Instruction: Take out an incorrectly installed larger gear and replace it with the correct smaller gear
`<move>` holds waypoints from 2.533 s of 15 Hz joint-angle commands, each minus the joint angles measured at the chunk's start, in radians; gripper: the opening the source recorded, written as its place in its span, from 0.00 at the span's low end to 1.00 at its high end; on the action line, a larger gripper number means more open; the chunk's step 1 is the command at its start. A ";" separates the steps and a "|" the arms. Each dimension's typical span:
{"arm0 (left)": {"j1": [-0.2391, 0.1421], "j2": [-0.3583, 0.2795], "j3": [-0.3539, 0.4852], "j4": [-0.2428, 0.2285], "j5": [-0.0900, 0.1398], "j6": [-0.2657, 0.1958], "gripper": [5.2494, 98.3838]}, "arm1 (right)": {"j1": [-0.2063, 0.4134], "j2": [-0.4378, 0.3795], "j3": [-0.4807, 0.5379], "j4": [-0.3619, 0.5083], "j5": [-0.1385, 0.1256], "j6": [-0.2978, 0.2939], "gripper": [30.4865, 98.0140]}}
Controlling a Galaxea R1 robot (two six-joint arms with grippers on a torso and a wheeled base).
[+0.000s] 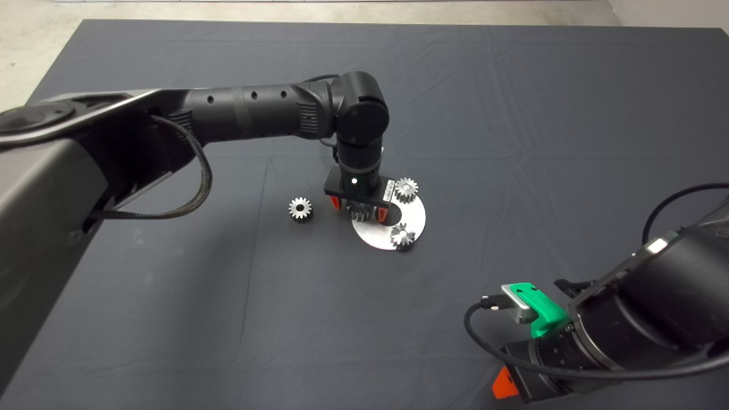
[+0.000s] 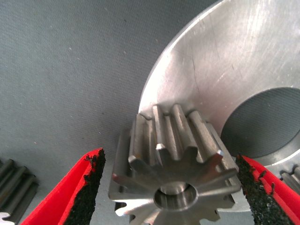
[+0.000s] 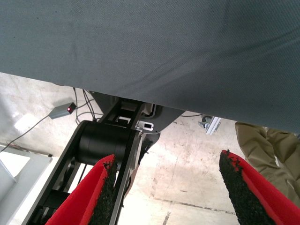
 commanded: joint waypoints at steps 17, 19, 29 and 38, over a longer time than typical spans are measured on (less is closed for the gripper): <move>-0.017 0.002 0.000 0.061 0.005 0.021 0.59 | 0.019 -0.003 0.006 0.031 -0.124 -0.005 0.41; -0.017 0.002 0.000 0.061 0.007 0.021 0.55 | 0.019 -0.001 0.006 0.031 -0.124 -0.005 0.41; -0.017 0.002 0.000 0.058 0.010 0.021 0.49 | 0.019 -0.003 0.006 0.031 -0.124 -0.006 0.41; -0.014 0.002 -0.002 0.057 0.011 0.021 0.47 | 0.019 -0.009 -0.013 0.031 -0.124 -0.040 0.41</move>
